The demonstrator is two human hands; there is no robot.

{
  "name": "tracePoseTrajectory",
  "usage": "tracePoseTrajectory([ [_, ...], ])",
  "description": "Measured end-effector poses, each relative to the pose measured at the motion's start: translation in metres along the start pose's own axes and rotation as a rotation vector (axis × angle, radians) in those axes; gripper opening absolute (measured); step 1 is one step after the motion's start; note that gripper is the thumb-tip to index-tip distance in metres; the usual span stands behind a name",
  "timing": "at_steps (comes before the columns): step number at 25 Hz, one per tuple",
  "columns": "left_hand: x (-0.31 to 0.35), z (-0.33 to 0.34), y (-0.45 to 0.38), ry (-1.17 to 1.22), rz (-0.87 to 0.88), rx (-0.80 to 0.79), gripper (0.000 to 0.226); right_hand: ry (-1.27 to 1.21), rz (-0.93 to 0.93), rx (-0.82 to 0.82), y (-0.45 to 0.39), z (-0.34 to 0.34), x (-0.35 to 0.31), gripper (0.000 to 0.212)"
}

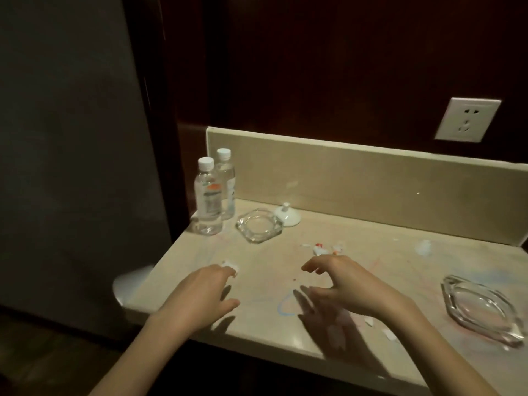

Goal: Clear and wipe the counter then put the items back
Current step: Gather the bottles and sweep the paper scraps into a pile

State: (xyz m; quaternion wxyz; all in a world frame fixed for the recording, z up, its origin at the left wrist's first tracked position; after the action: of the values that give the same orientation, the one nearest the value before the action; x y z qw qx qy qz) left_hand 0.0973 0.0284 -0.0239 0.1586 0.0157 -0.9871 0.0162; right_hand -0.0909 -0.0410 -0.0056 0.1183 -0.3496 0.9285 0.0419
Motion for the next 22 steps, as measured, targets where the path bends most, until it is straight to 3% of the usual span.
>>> tracePoseTrajectory([
  [5,-0.011,0.046,-0.022,0.033,-0.017,-0.153,0.08,-0.038,0.235,0.095,-0.036,0.005,0.073,0.046],
  [10,0.025,0.065,-0.033,0.096,0.093,-0.201,0.083,-0.087,0.356,0.029,-0.067,0.036,0.109,0.07],
  [15,0.063,0.078,-0.06,0.127,0.193,-0.246,0.084,-0.018,0.237,-0.016,-0.079,0.045,0.086,0.061],
  [22,0.089,0.084,-0.097,0.226,0.219,-0.268,0.106,0.0,0.048,0.006,-0.025,0.032,0.058,0.043],
])
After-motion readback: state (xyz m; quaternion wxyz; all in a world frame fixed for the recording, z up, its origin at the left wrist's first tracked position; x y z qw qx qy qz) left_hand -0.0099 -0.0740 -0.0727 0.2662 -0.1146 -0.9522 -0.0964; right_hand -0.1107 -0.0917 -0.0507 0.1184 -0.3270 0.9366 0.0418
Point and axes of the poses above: each hand's wrist, its own y-axis away from the middle knuckle, its own z-axis out of the palm, x = y × z, the point moved 9 cm from there along -y, towards the middle knuckle, and after that the axes turned 4 degrees about y, right-handed, at the moved point
